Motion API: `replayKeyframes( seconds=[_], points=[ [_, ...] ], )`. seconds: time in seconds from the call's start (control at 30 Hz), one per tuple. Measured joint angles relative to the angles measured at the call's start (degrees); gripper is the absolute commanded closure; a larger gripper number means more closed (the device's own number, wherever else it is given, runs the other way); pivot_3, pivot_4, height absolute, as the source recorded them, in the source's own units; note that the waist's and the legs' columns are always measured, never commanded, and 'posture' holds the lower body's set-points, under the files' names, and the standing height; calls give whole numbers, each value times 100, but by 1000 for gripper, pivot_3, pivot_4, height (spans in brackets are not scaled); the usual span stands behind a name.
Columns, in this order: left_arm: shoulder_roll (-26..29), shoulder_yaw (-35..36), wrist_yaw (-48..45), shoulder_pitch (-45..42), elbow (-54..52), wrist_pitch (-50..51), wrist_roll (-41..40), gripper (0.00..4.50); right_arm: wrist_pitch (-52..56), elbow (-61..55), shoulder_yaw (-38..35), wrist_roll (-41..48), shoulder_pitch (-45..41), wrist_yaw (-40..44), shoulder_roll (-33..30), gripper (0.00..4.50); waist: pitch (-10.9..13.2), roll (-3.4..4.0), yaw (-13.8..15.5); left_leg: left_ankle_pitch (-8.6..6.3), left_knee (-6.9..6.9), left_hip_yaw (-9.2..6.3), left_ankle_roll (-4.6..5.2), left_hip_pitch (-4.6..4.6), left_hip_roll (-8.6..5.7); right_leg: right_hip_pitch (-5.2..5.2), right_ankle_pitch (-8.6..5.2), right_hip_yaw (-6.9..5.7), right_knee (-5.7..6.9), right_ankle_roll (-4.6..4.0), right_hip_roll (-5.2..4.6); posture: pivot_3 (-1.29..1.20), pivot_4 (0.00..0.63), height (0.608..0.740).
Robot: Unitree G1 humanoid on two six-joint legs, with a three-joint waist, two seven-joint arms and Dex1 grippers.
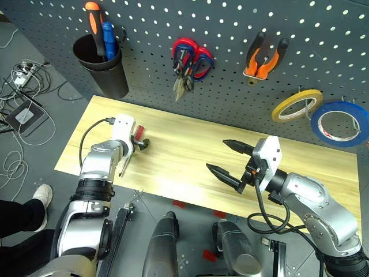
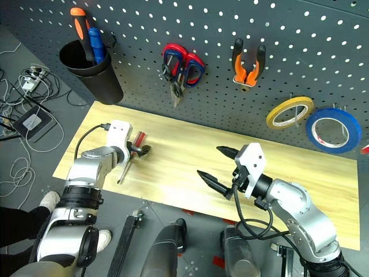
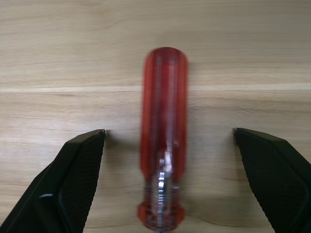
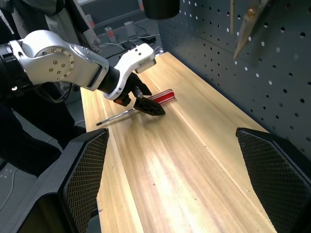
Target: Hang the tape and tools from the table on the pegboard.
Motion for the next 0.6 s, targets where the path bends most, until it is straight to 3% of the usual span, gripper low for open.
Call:
replayKeyframes(
  seconds=[0.37, 0.6],
  points=[
    [7, -16, -121, -138, 206, -21, -58, 3531, 51, 6, -22, -18, -5, -88, 45, 0, 2, 0, -16, 0, 3, 6, -1, 1, 6, -3, 0, -5, -11, 0, -1, -94, 457, 740],
    [7, -22, -117, -129, 194, -41, -54, 3578, -70, 53, -20, -68, -55, -41, 111, 0, -1, -2, -10, 1, 2, 7, -2, 1, 7, -4, 0, -9, -13, 0, -5, -89, 409, 740]
  ],
)
